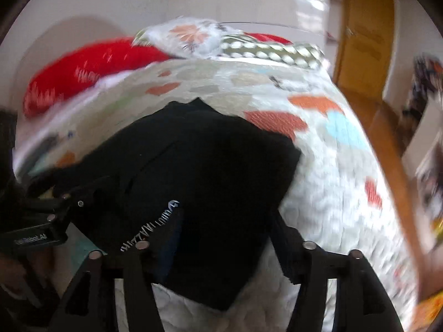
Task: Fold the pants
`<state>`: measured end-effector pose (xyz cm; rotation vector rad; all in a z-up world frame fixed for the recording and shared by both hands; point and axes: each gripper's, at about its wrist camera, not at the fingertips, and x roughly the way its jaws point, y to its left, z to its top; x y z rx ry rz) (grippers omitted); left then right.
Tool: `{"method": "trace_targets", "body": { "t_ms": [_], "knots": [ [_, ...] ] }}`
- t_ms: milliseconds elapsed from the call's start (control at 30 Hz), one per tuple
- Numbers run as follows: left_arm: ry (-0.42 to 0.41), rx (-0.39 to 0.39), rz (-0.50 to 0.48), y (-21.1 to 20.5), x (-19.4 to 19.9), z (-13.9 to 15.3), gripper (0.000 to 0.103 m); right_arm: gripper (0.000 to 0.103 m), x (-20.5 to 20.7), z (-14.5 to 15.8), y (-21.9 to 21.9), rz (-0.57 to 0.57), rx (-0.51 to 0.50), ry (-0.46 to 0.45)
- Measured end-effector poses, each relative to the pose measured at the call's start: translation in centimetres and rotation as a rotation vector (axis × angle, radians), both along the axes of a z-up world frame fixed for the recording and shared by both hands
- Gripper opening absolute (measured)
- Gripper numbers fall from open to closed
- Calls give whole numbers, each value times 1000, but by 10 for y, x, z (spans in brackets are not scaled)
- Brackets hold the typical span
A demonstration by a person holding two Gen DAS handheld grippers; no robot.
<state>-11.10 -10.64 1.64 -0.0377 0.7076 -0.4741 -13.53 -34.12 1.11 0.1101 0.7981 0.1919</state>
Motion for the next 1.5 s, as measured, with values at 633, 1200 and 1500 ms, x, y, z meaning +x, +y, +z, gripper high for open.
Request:
{"method": "trace_targets", "body": {
  "t_ms": [633, 1200, 1500],
  "knots": [
    [14, 26, 27, 9, 15, 31, 79, 62, 4, 13, -27, -78, 226, -1],
    [144, -37, -56, -3, 57, 1, 82, 80, 45, -13, -21, -63, 254, 31],
    [158, -52, -56, -1, 59, 0, 84, 88, 44, -17, -23, -40, 274, 17]
  ]
}}
